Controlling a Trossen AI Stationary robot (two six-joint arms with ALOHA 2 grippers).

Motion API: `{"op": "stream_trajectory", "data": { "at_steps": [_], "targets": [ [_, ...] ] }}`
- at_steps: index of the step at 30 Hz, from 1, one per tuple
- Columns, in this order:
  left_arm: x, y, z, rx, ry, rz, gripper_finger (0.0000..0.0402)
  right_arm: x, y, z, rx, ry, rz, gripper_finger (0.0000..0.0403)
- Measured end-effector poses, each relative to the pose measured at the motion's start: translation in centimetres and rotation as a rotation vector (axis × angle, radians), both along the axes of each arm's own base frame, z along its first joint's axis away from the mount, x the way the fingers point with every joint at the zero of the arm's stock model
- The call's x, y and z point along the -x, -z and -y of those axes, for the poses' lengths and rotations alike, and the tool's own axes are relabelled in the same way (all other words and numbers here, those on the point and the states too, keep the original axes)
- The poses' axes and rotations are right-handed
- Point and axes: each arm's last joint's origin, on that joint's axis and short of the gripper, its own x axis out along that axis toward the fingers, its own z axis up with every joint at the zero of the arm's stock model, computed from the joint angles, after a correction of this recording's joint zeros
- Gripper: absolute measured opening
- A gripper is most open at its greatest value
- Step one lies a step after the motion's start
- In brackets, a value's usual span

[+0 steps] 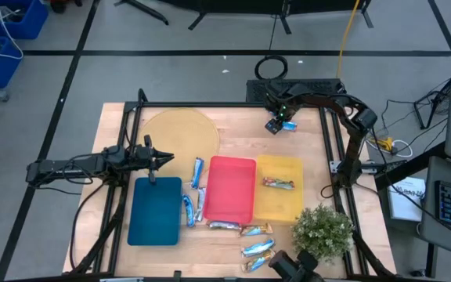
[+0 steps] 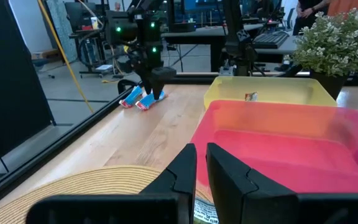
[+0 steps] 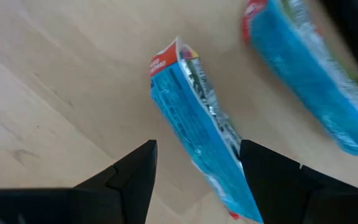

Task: Pick and place Granola Bars by type
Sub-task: Put the red granola bar into the yellow bin

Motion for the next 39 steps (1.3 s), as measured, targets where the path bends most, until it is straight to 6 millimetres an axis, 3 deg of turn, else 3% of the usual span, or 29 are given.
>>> {"op": "stream_trajectory", "data": {
  "at_steps": [13,17,22,26,31,39],
  "targets": [
    [0.0,0.0,0.0,0.001,0.000,-0.005,0.0047,0.3,1.4,0.2,-0.047,0.000,-0.054,0.0206],
    [0.0,0.0,0.0,0.000,0.000,-0.005,0.0047,0.1,1.5,0.0,-0.057,-0.008,-0.064,0.0146],
    [0.0,0.0,0.0,0.001,0.000,-0.005,0.0047,0.1,0.9,-0.6,-0.067,-0.035,-0.070,0.0030],
    [0.0,0.0,0.0,0.001,0.000,-0.005,0.0047,-0.3,0.3,-1.2,-0.049,-0.067,-0.053,0.0016],
    [0.0,0.0,0.0,0.001,0.000,-0.006,0.0047,-0.8,-1.7,-2.4,-0.001,-0.106,-0.009,0.0008],
    [0.0,0.0,0.0,-0.006,0.000,-0.006,0.0047,-1.0,-9.2,-7.6,0.092,-0.202,0.234,0.0005]
  ]
}}
